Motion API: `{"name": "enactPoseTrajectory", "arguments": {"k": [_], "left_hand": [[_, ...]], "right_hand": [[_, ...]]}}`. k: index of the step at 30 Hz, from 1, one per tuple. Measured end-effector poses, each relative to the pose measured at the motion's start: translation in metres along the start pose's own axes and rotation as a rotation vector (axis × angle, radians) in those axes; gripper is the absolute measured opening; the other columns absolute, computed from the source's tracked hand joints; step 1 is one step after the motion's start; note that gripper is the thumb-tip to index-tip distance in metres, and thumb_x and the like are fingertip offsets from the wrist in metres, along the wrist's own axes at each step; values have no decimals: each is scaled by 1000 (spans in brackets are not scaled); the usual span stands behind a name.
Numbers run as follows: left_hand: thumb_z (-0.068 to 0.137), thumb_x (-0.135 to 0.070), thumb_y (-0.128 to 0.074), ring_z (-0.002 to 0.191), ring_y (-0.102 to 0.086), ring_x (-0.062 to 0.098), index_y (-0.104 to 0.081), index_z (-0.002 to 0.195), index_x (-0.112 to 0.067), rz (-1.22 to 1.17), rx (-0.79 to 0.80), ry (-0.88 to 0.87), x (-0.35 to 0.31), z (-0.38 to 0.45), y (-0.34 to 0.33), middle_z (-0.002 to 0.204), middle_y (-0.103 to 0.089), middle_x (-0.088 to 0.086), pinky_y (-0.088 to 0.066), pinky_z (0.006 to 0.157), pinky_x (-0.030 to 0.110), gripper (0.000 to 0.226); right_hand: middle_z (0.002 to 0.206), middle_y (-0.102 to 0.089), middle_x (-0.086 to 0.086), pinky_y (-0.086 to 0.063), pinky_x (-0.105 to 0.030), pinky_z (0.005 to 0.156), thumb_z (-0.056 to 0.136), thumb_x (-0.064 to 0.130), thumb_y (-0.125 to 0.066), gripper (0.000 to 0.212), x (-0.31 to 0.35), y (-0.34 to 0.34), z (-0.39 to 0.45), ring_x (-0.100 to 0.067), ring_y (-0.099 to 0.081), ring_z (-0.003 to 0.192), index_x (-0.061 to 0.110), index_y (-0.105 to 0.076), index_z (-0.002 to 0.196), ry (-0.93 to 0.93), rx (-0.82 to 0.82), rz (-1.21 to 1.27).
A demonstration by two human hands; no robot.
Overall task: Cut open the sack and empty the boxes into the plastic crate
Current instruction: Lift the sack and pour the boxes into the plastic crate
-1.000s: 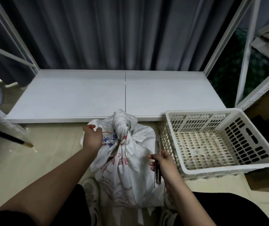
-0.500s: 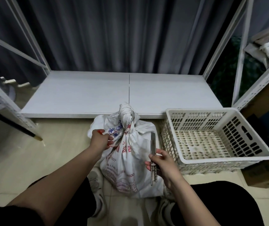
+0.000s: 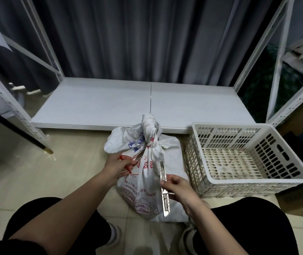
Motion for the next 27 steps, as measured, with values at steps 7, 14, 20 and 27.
{"name": "enactPoseTrajectory", "arguments": {"k": [7, 14, 20, 27], "left_hand": [[93, -2, -52, 46, -55, 6, -56, 76, -12, -54, -182, 40, 29, 35, 54, 70, -63, 6, -43, 42, 15, 20], [91, 6, -47, 53, -50, 16, -46, 105, -7, -118, -347, 124, 74, 83, 123, 67, -58, 10, -38, 52, 25, 19], [91, 2, -47, 47, -57, 19, -55, 73, -4, -22, -435, 228, 127, 130, 170, 56, -59, 10, -42, 48, 22, 21], [86, -10, -56, 89, -67, 33, -61, 99, -7, 307, -434, 329, 191, 182, 191, 92, -69, 15, -56, 81, 40, 14]], "right_hand": [[71, -61, 4, -40, -22, 62, 88, 6, -63, 12, -17, -75, 29, -9, -55, 65, 18, -66, 88, -53, 250, -219], [78, -64, 4, -45, -12, 57, 87, 11, -62, 17, -57, -155, 91, -1, -59, 61, 7, -66, 104, -143, 317, -342], [95, -64, -8, -52, -20, 68, 88, 3, -59, 25, -118, -197, 152, -12, -60, 73, 2, -62, 112, -328, 295, -316], [92, -59, -5, -48, -16, 54, 86, 1, -60, 27, -190, -222, 219, -11, -57, 71, 7, -58, 112, -460, 217, -301]]}}
Point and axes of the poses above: each hand's wrist, its own z-axis towards the middle knuckle, its own y-axis out of the back of the hand, x = y × z, the point moved 10 cm from there along z, towards the middle knuckle
